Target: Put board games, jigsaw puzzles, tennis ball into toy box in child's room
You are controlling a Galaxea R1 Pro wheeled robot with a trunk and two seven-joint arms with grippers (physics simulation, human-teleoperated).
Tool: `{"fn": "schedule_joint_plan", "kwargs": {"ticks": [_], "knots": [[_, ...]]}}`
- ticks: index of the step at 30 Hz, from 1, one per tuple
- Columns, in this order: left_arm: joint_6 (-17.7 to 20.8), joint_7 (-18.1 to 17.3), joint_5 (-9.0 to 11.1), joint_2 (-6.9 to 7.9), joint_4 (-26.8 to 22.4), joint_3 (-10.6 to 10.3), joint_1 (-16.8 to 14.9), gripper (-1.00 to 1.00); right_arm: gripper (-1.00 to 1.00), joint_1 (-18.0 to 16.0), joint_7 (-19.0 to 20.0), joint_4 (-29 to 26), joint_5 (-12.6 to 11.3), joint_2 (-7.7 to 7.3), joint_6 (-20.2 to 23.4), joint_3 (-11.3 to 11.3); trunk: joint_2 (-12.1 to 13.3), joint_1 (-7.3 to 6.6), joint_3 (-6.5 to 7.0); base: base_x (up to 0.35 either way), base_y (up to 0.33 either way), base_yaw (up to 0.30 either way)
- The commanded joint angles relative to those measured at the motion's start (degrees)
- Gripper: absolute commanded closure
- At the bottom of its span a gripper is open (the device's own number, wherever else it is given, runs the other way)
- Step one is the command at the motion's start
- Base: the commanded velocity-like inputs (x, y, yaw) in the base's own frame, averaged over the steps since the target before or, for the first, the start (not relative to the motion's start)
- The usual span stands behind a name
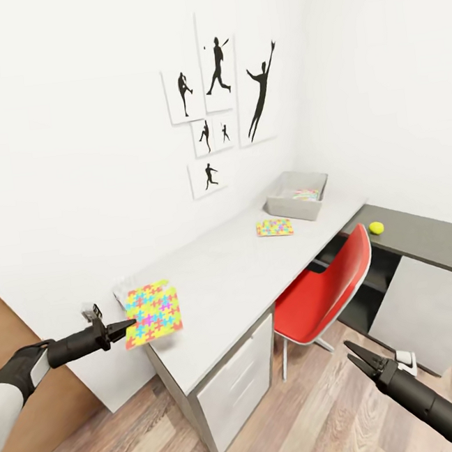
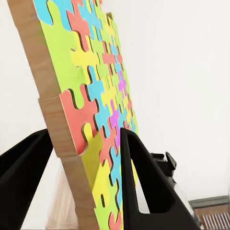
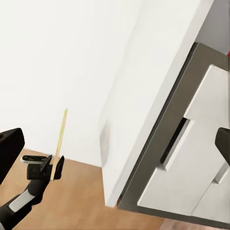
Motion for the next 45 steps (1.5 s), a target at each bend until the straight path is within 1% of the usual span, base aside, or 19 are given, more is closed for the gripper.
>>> {"fn": "schedule_joint_plan", "kwargs": {"ticks": [1, 3, 7, 29, 45], "knots": [[0.61, -0.37, -0.38, -0.01, -0.02, 0.05, -0.02, 1.0, -1.0, -0.05, 0.01, 0.01, -0.29, -0.01, 0.26, -0.04, 0.38, -0.23, 0.19, -0.033, 0.0, -0.174], [0.61, -0.56, -0.37, -0.09, -0.03, -0.62, -0.02, 1.0, -1.0, -0.05, 0.01, 0.05, -0.29, -0.02, -0.45, -0.03, 1.18, -0.67, 0.68, -0.016, 0.0, -0.187], [0.61, -0.64, -0.36, -0.17, -0.04, -0.88, -0.02, 1.0, -1.0, -0.05, 0.01, 0.09, -0.29, -0.02, -0.77, 0.03, 2.79, -1.55, 1.67, -0.005, 0.0, -0.195], [0.61, -0.66, -0.36, -0.07, -0.04, -0.88, -0.02, 1.0, -1.0, -0.05, 0.01, 0.11, -0.13, 0.06, -1.12, 0.14, 11.61, -6.38, 7.21, 0.0, 0.0, -0.194], [0.6, -0.64, -0.4, -0.02, -0.04, -0.77, -0.02, 1.0, -1.0, -0.05, 0.01, 0.11, -0.01, 0.06, -1.12, 0.14, 18.03, -9.89, 11.44, 0.0, 0.0, -0.12]]}}
